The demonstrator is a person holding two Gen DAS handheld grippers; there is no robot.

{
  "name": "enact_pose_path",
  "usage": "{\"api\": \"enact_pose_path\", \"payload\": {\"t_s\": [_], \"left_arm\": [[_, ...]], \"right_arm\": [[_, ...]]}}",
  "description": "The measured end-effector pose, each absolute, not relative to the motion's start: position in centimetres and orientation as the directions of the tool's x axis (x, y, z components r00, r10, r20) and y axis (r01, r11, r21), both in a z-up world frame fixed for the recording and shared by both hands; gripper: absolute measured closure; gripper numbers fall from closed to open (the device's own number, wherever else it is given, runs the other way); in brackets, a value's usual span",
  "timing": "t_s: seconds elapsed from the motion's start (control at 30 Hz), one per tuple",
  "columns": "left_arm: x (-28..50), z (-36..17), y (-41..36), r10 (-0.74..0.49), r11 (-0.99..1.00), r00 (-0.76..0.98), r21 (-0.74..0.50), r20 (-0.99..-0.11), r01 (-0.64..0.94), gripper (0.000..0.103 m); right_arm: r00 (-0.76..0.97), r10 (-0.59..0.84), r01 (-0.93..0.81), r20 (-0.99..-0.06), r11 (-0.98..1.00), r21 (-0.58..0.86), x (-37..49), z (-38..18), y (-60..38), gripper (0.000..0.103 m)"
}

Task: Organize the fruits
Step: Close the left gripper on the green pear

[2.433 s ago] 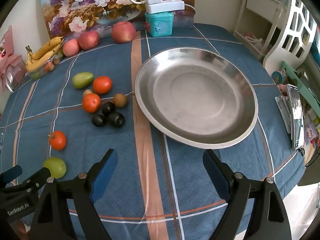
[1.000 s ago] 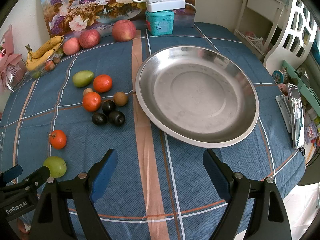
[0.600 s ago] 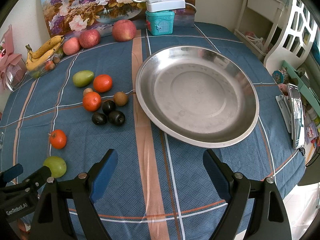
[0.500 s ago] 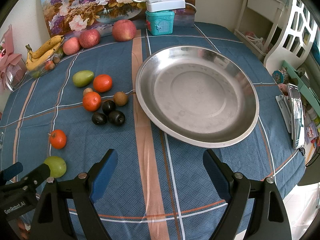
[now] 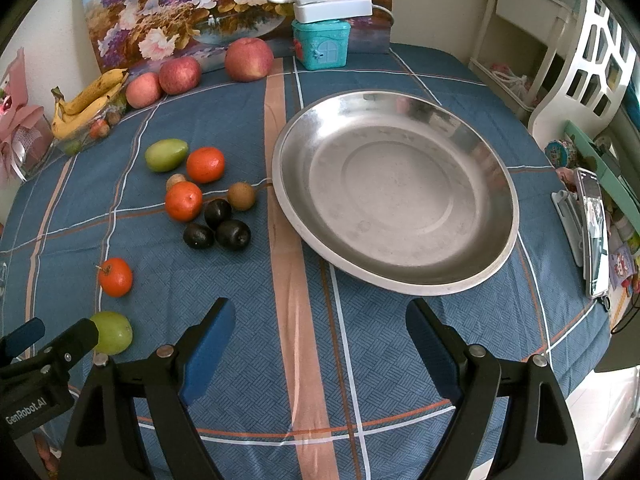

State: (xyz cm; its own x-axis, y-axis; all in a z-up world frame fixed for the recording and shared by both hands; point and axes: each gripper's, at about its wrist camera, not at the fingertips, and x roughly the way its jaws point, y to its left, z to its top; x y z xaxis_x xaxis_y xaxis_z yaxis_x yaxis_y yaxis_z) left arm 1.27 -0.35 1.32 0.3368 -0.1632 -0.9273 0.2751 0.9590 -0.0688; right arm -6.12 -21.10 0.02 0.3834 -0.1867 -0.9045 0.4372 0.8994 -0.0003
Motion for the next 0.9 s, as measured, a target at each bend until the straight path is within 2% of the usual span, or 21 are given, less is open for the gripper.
{"api": "enact_pose_path", "payload": {"t_s": [0.3, 0.57, 0.9], "left_arm": [[1.6, 1.1, -0.1, -0.192, 0.959, 0.304, -0.112, -0.933, 0.262, 0.0], [2.5, -0.6, 1.8, -0.201, 0.972, 0.227, -0.165, -0.953, 0.168, 0.002], [3.5, -2.2, 0.6, -0.232, 0.959, 0.169, -0.196, -0.958, 0.203, 0.02]], "right_arm": [[0.384, -0.177, 0.428, -0.906, 0.904, 0.005, -6.0, 0.0, -21.0, 0.015], [0.47, 0.002, 0.404, -0.883, 0.888, 0.218, -4.0, -0.1, -20.5, 0.016], [0.474, 0.087, 0.369, -0.876, 0.884, 0.288, -1.3, -0.4, -18.2, 0.016]]}}
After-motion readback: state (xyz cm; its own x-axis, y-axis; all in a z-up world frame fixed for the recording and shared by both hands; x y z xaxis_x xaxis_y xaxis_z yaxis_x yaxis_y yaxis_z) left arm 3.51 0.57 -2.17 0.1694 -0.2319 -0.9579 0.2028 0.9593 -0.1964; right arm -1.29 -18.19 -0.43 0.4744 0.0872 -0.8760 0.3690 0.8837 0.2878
